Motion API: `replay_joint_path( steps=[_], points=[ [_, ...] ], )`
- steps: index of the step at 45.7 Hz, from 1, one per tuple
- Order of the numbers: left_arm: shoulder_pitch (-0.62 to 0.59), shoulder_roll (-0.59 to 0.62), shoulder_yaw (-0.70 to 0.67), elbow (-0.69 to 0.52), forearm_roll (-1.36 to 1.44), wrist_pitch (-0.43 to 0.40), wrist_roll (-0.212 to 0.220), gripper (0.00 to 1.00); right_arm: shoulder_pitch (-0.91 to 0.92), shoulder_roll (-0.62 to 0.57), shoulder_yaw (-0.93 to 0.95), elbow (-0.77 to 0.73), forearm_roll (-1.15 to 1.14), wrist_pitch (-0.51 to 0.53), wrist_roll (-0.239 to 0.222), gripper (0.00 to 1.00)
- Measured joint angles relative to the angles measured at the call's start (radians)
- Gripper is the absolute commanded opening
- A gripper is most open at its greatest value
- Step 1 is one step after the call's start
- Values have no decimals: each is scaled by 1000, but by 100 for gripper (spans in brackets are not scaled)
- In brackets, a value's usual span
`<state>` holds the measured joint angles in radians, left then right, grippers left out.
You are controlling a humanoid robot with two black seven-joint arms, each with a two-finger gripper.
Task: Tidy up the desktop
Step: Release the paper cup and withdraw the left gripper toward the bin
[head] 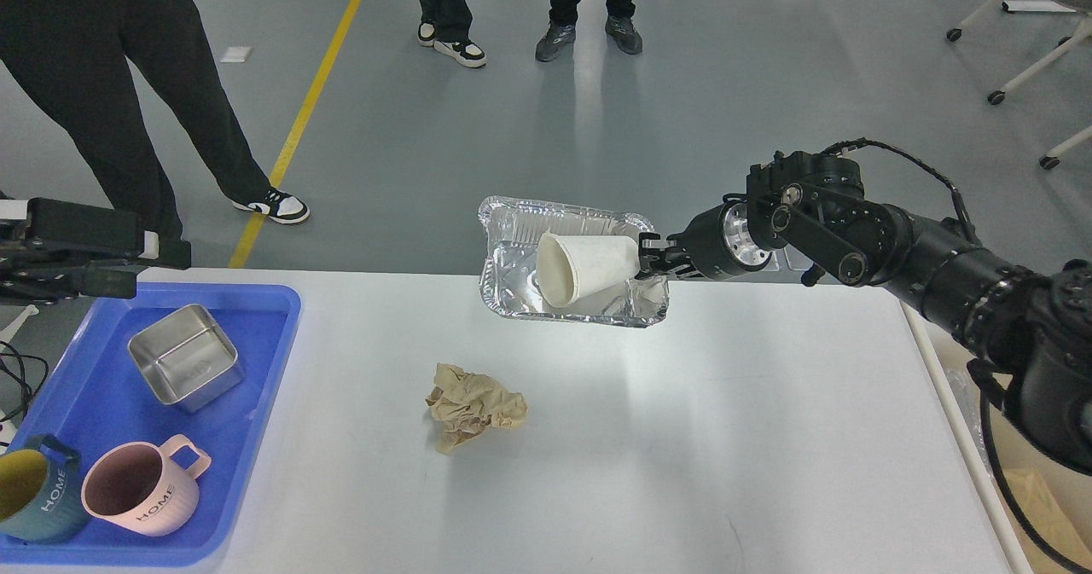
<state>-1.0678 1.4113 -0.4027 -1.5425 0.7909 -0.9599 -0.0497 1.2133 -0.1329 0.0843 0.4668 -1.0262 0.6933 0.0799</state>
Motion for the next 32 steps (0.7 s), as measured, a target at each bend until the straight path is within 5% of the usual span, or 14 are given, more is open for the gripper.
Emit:
replay_joint_path(
  steps=[21, 27, 32],
  points=[
    [5, 2, 38, -18, 61, 0, -32, 92, 1, -1, 0, 6, 0, 0, -1, 0],
    [34, -140, 101, -21, 162, 37, 3, 92, 3, -1, 0, 6, 0, 0, 0, 0],
    [94, -306, 135, -18, 271, 154, 87, 92, 3, 0, 0, 6, 0, -1, 0, 0]
  ],
)
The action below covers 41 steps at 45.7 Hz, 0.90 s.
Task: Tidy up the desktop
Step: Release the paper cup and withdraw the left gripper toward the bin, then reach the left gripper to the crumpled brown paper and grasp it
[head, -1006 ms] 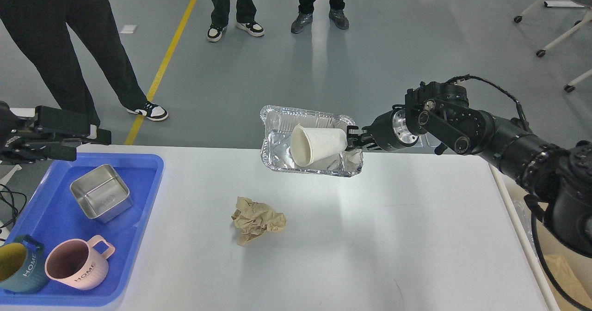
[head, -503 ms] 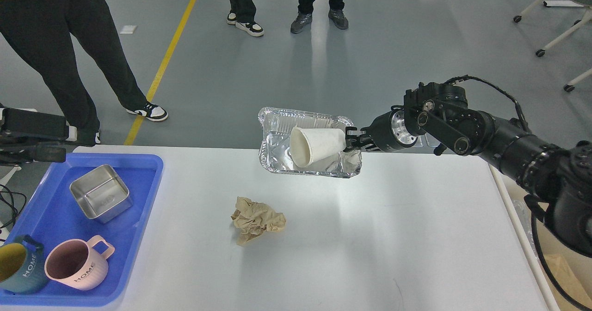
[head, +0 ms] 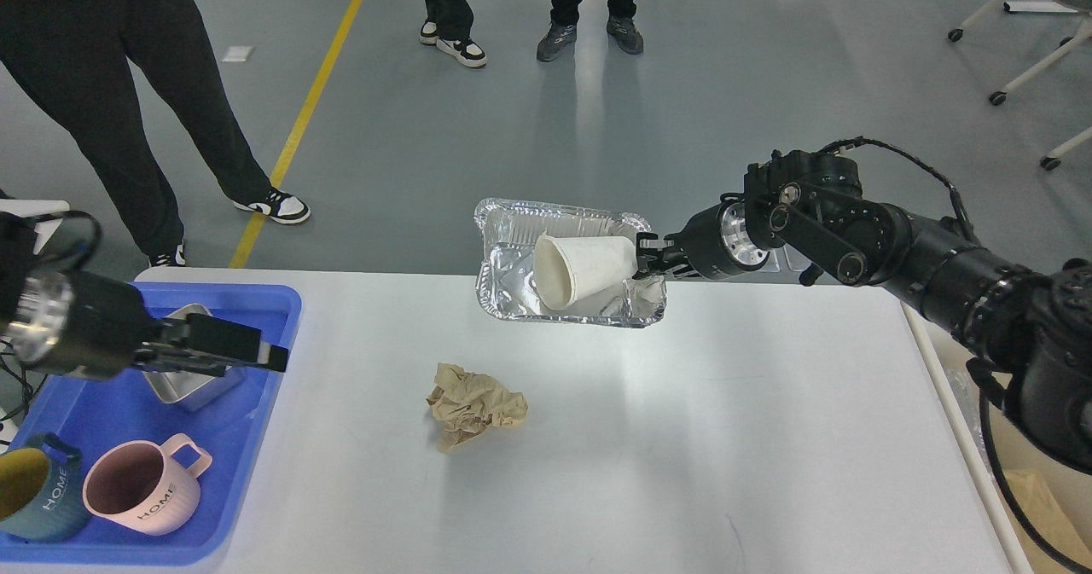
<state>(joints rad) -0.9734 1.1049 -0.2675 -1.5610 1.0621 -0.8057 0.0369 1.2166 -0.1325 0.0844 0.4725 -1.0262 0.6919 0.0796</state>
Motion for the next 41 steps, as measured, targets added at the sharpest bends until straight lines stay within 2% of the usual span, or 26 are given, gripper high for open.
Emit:
replay_joint_path(
  steps=[5, 9, 11, 18, 27, 41],
  points=[
    [81, -194, 3, 21, 128, 138, 98, 91, 0, 0, 0, 0, 0, 0, 0, 0],
    [118, -349, 6, 90, 230, 245, 154, 90, -1, 0, 0, 0, 0, -1, 0, 0],
    [124, -413, 9, 131, 269, 278, 166, 90, -1, -1, 0, 0, 0, -1, 0, 0],
    [133, -586, 13, 281, 411, 332, 177, 90, -2, -3, 0, 5, 0, -1, 0, 0],
    [144, -703, 23, 402, 507, 353, 178, 90, -2, -7, 1, 15, 0, -1, 0, 0],
    [149, -860, 110, 584, 582, 428, 175, 90, -3, -10, 2, 18, 1, -3, 3, 0]
  ],
)
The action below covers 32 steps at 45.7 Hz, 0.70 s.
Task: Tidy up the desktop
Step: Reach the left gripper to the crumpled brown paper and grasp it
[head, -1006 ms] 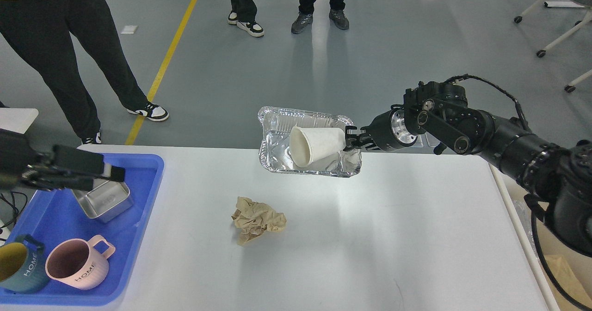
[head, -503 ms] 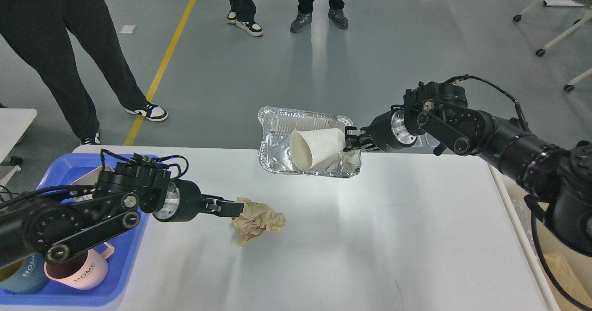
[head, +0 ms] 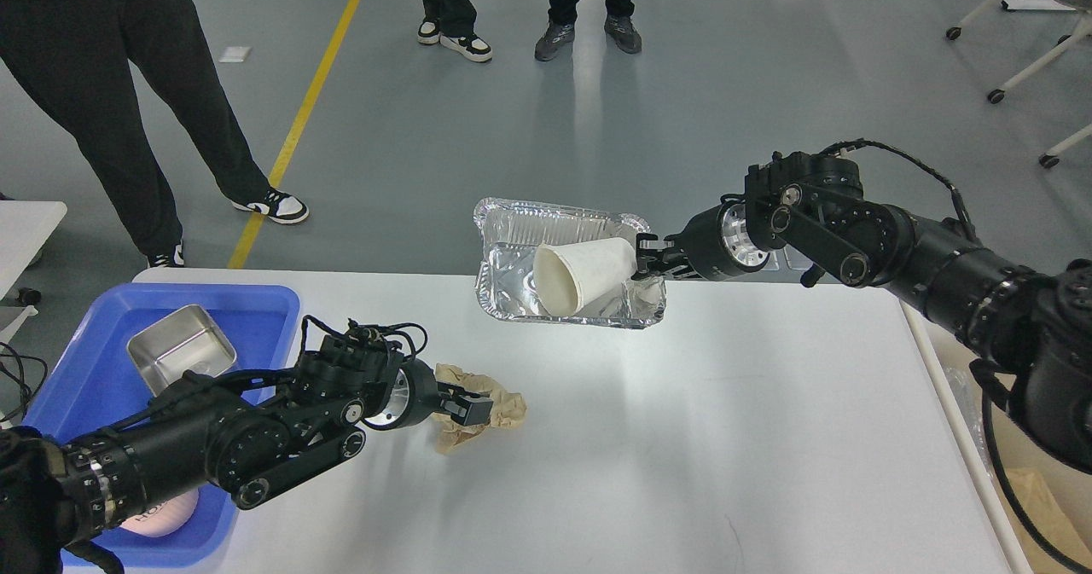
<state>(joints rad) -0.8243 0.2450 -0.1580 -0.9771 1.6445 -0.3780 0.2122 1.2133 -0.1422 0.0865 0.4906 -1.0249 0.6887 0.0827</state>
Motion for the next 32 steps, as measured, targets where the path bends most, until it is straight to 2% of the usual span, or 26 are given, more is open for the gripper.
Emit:
replay_joint_path(
  steps=[7, 19, 23, 26, 28, 31, 32],
  points=[
    [0, -46, 27, 49, 17, 19, -2, 88, 0, -4, 1, 4, 0, -1, 0, 0],
    [-1, -107, 86, 129, 36, 55, -5, 69, -1, -5, 2, 12, 0, -6, -1, 0],
    [-3, -117, 98, 137, 39, 56, -5, 58, -1, -6, 2, 12, 0, -6, -1, 0],
    [-6, -122, 118, 141, 42, 56, -3, 54, -2, -7, 2, 12, 0, -6, -1, 0],
    [-8, -123, 131, 145, 42, 56, -1, 44, -2, -7, 2, 12, -1, -6, -1, 0],
    [-10, -128, 146, 149, 43, 52, 0, 7, -3, -6, 2, 12, -1, -6, -1, 0],
    [-10, -130, 149, 151, 43, 50, 0, 3, -3, -6, 2, 13, -1, -6, -1, 0]
  ],
)
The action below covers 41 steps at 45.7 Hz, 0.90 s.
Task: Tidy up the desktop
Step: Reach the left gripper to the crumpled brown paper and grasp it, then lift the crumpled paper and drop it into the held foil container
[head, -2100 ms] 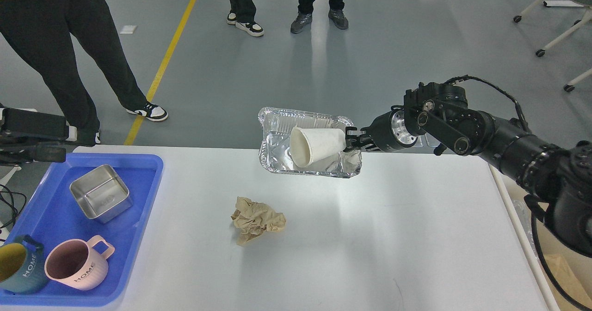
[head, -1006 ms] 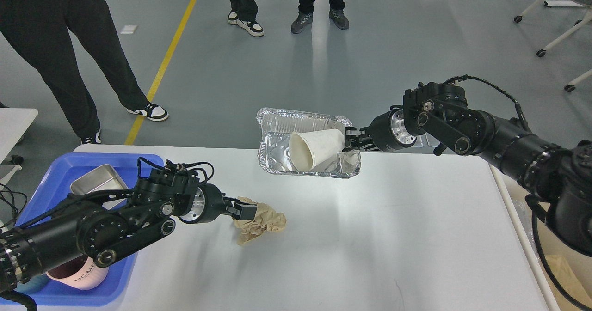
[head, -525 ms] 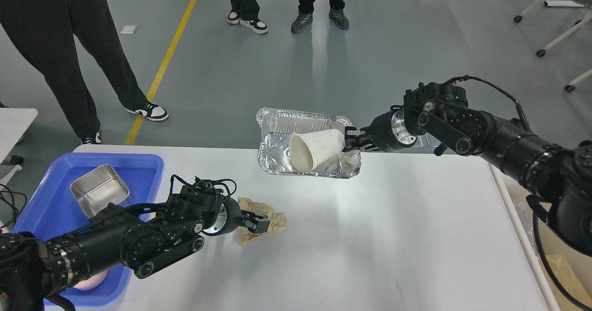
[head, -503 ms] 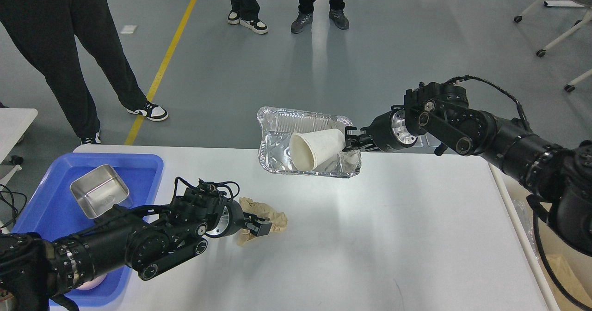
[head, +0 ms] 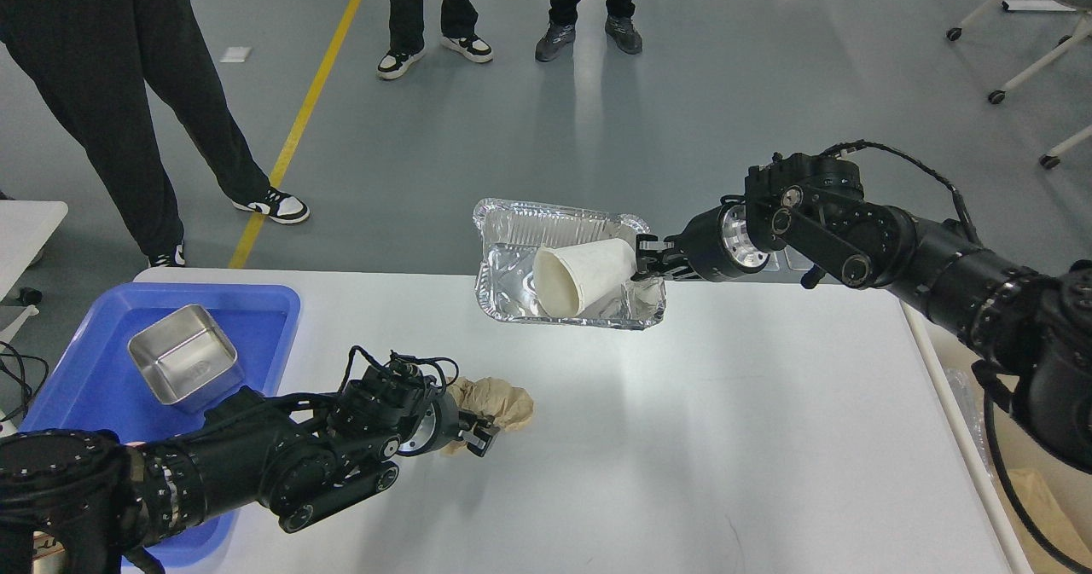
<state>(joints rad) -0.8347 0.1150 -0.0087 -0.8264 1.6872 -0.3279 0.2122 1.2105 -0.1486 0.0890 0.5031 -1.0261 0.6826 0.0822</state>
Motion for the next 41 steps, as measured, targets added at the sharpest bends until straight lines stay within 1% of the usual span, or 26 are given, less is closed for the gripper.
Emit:
replay_joint_path(
  steps=[2, 8, 14, 18, 21, 25, 30, 31, 33, 36, 38, 41],
  points=[
    [-1, -3, 4, 3, 0, -2, 0, 1, 0, 0, 0, 0, 0, 0, 0, 0],
    [-3, -6, 6, 10, 0, -15, 0, 0, 0, 1, 0, 0, 0, 0, 0, 0],
    [-16, -3, 2, 1, -6, -63, -3, 0, 0, 1, 0, -1, 0, 1, 0, 0],
    [-30, 13, -8, -35, -12, -99, -7, 0, 0, 1, 0, -2, 0, 1, -1, 0],
    [-47, 44, -24, -90, -23, -132, -8, 0, 0, 1, 0, -2, 0, 2, -1, 0],
    [-68, 125, -62, -200, -45, -204, -2, 0, -3, 0, 0, -4, 0, 2, -1, 0],
    [-96, 270, -148, -387, -71, -327, 8, 0, -7, 0, 0, -5, 0, 3, -1, 0],
    [-102, 319, -178, -442, -78, -367, 10, 0, -7, 0, 0, -5, 0, 3, -1, 0],
    [-107, 387, -221, -511, -90, -423, 12, 0, -8, 0, 0, -6, 0, 3, -1, 0],
    [-111, 523, -319, -629, -134, -537, 12, 0, -8, 1, -1, -6, 0, 3, -1, 0],
    [-113, 601, -386, -685, -168, -584, 12, 0, -8, 1, -1, -6, 0, 3, -1, 0],
    [-116, 711, -511, -749, -240, -618, 9, 0, -8, 1, -1, -6, 0, 4, -1, 0]
  ],
)
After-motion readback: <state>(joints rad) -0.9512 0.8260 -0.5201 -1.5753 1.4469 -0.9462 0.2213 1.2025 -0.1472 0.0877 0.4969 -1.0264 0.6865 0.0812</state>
